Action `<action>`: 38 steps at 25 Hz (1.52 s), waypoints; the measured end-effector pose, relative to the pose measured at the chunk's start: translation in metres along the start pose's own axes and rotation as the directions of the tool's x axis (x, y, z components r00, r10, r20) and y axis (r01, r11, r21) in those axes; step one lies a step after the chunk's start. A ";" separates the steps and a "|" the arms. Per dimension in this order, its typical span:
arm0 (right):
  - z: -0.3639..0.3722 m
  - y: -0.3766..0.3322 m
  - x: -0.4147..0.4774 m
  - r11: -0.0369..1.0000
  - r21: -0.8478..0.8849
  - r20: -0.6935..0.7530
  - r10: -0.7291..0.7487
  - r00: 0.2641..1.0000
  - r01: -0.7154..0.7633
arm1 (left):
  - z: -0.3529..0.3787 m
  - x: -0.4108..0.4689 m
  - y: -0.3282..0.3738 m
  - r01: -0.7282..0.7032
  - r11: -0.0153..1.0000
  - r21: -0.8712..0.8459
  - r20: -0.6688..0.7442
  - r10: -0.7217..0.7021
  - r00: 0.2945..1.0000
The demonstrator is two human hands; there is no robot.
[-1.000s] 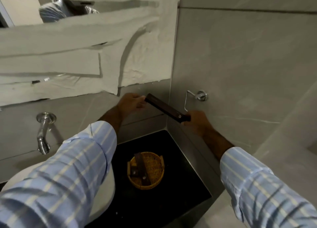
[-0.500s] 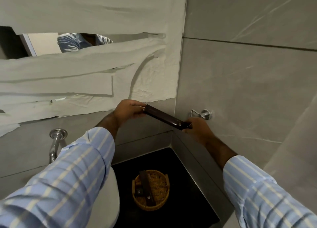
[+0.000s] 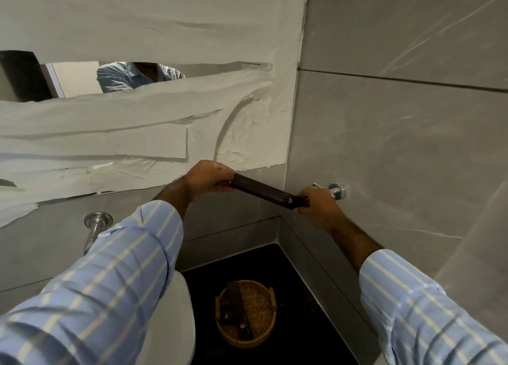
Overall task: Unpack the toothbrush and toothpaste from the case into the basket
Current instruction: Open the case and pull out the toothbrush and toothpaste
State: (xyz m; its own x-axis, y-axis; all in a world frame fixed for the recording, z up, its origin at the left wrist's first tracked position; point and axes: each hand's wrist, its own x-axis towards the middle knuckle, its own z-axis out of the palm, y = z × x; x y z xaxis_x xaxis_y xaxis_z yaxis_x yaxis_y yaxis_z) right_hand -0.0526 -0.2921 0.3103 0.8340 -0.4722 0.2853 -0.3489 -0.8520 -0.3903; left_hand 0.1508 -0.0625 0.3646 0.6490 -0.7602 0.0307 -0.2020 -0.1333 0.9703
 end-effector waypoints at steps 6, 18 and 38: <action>0.013 0.002 0.009 1.000 -0.018 0.056 -0.006 0.998 0.007 | 0.002 0.003 -0.006 0.085 0.996 -0.016 0.009 -0.084 0.996; 0.050 -0.079 0.009 -0.453 0.825 0.472 0.220 0.854 -0.339 | 0.021 -0.001 -0.033 0.054 0.948 -0.313 -0.012 -0.060 0.998; 0.013 -0.095 0.045 0.233 0.963 0.083 0.219 0.972 -0.134 | 0.054 -0.005 -0.050 0.002 0.503 -0.865 -0.139 -0.243 0.960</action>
State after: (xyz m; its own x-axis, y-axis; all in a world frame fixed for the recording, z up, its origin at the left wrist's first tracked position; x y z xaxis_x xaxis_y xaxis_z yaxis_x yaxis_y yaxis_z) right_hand 0.0236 -0.2299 0.3489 0.7700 -0.6268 0.1196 0.2185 0.0829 -0.9723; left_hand 0.1181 -0.0865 0.3026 0.7739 -0.6093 -0.1726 0.5340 0.4813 0.6952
